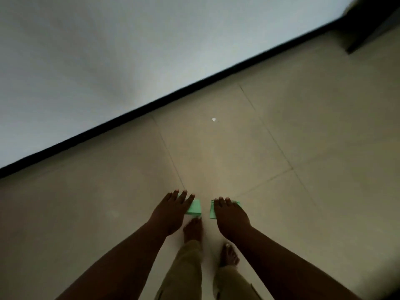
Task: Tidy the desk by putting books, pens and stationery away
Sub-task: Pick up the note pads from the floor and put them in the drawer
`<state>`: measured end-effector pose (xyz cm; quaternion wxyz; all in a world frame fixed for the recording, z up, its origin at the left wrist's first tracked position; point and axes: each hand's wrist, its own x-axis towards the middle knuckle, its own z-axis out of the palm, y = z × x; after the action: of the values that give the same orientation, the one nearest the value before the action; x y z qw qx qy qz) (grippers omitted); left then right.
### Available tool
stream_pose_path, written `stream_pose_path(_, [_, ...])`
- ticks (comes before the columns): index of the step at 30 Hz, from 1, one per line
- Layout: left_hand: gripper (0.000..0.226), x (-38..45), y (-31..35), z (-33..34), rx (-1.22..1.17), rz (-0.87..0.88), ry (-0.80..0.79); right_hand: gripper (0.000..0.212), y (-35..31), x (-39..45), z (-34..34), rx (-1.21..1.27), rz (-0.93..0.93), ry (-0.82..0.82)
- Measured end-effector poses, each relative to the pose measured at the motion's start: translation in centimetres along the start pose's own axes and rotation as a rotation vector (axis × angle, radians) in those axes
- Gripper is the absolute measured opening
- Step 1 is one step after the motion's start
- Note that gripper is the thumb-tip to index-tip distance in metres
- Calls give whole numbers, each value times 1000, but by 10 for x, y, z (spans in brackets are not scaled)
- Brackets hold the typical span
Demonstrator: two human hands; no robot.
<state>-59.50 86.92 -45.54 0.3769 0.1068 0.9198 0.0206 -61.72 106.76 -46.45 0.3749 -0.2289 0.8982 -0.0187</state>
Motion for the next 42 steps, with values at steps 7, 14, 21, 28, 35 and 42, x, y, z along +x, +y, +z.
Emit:
stream_pose_path(7, [66,-126,-23,-33,-196,-300,196,51,-71,-32,-84,-252,-254,89])
stream_pose_path(14, [63,-282,-34,4,-374,-622,302,53,-208,-86,-118,-496,-566,88])
stream_pose_path(21, [61,-457,-51,86,-565,-998,434,55,-403,-159,-88,-730,-959,97])
stream_pose_path(28, [62,-637,-64,172,-640,-1354,592,55,-596,-265,-16,-842,-1343,167])
stream_pose_path(35, [65,-786,-69,231,-640,-1714,720,57,-754,-373,35,-757,-1708,225])
stream_pose_path(42, [68,-892,-117,258,-594,-1904,666,58,-890,-423,51,-819,-1888,300])
